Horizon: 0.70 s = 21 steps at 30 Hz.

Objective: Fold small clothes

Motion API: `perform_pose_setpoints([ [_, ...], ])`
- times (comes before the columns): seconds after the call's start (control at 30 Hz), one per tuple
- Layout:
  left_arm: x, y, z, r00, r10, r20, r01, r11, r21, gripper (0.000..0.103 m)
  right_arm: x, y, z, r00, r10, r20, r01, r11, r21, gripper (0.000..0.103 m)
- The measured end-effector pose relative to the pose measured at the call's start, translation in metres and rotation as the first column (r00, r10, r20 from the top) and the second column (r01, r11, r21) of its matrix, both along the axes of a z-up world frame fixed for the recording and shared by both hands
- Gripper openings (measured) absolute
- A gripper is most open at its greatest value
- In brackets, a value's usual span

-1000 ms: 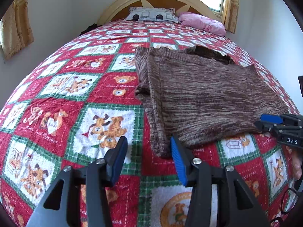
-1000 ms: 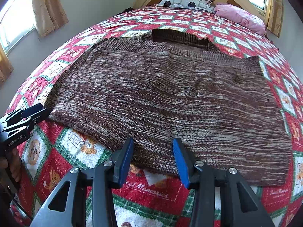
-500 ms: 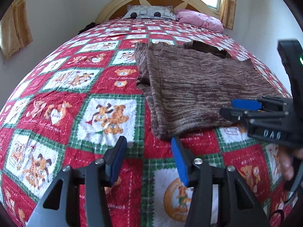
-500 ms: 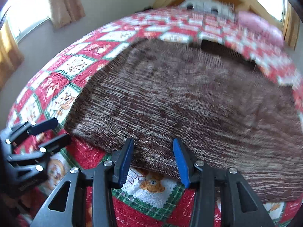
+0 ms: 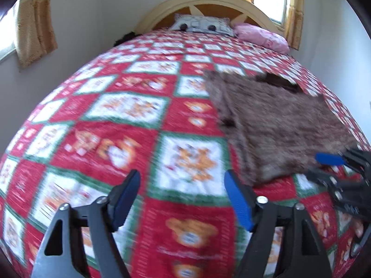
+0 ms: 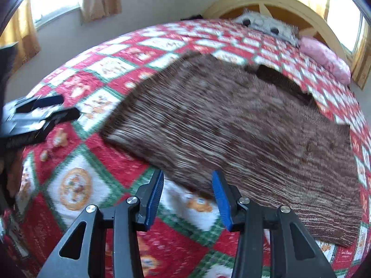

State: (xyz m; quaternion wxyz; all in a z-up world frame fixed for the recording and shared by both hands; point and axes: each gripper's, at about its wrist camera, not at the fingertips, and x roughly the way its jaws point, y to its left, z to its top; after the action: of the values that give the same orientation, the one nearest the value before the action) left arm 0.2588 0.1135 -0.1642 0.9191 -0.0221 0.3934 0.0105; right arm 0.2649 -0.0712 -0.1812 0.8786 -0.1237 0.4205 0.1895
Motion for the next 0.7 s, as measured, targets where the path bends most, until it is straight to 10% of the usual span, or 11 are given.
perform_pose_setpoints([
  [0.4, 0.066, 0.04, 0.002, 0.993, -0.101, -0.059, 0.082, 0.96, -0.269, 0.079, -0.006, 0.087, -0.011, 0.986, 0.14, 0.088, -0.128, 0.983, -0.135, 0.058],
  [0.7, 0.118, 0.008, 0.004, 0.978, -0.205, -0.043, 0.181, 0.931, -0.318, 0.079, 0.002, 0.093, -0.02, 0.984, 0.106, 0.14, -0.084, 0.984, -0.154, 0.058],
])
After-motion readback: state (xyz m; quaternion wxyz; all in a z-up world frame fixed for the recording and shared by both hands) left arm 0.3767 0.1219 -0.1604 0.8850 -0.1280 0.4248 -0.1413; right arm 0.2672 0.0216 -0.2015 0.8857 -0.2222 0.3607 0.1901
